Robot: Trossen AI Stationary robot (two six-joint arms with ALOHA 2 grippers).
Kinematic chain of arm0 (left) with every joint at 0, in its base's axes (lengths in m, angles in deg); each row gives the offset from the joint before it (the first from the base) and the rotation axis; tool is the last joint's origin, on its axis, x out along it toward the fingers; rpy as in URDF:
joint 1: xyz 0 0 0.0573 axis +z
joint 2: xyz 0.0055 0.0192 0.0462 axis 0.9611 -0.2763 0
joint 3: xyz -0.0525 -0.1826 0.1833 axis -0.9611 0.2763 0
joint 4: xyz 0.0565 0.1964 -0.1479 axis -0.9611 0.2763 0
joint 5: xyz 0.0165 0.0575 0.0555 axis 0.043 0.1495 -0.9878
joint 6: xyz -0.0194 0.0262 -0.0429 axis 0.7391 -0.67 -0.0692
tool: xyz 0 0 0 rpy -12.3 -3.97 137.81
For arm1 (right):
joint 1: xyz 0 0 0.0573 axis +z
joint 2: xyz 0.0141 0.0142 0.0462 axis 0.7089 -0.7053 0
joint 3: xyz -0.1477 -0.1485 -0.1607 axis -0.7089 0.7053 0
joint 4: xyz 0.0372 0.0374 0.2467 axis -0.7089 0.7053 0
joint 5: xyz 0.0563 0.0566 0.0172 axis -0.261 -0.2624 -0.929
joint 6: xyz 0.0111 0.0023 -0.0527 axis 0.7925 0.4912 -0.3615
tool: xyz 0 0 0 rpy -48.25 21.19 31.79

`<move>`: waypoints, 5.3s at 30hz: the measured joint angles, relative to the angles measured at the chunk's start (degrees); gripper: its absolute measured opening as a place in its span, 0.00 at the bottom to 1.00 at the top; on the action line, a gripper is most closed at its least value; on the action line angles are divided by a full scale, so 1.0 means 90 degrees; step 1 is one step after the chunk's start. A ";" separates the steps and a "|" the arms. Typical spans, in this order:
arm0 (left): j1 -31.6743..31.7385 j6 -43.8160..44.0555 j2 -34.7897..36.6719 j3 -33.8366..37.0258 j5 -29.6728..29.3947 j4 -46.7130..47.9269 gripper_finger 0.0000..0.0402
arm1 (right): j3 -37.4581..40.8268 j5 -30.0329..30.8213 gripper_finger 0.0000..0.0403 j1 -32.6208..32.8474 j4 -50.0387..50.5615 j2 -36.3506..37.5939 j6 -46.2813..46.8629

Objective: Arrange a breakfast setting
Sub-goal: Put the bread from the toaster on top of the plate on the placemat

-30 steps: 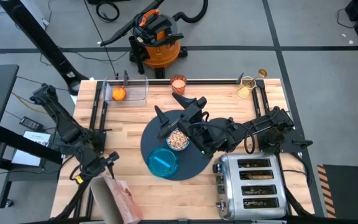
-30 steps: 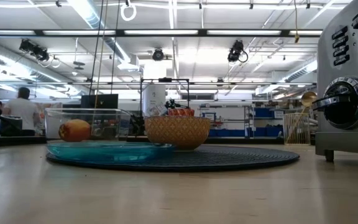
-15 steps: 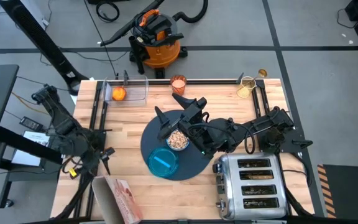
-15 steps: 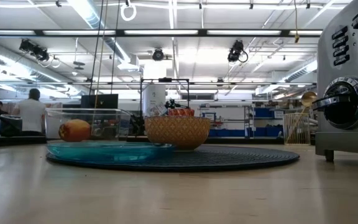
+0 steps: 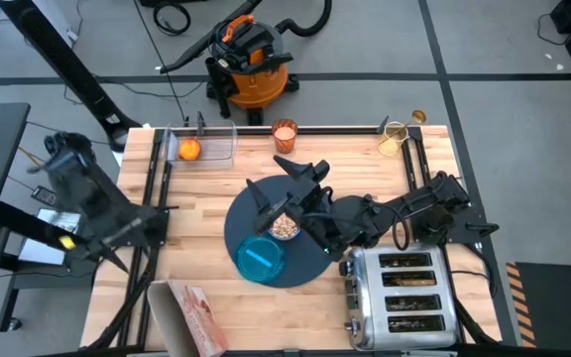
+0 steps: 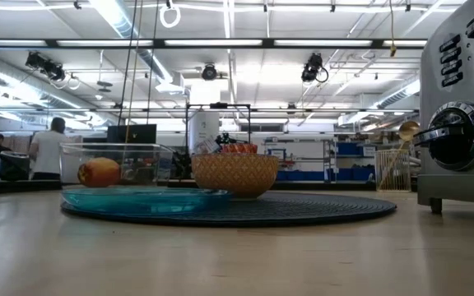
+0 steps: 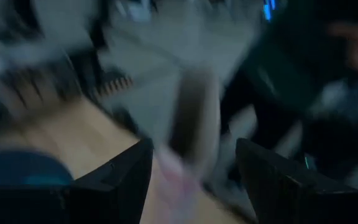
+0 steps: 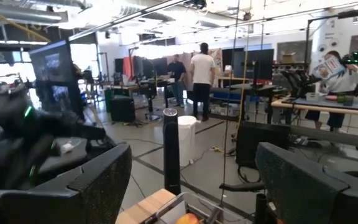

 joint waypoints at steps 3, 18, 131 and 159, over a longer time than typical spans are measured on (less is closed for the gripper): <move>0.0056 0.0083 -0.0214 -0.0555 -0.0611 -0.0486 0.59 | -0.0002 0.0002 0.86 0.0103 0.0051 0.0006 0.0002; 0.1840 0.0489 -0.3362 -0.1687 -0.1344 -0.2423 0.48 | -0.0005 -0.1701 0.86 0.0422 0.7603 0.1220 0.5234; 0.3128 0.2649 -0.2797 -0.1663 -0.2730 0.0358 0.45 | 0.0882 -0.4419 0.04 0.0398 0.7168 -0.0142 0.0638; 0.3126 0.2086 -0.2622 -0.1660 -0.3485 0.1213 0.45 | 0.0882 -0.3801 0.05 0.0084 0.5803 -0.2565 -0.1285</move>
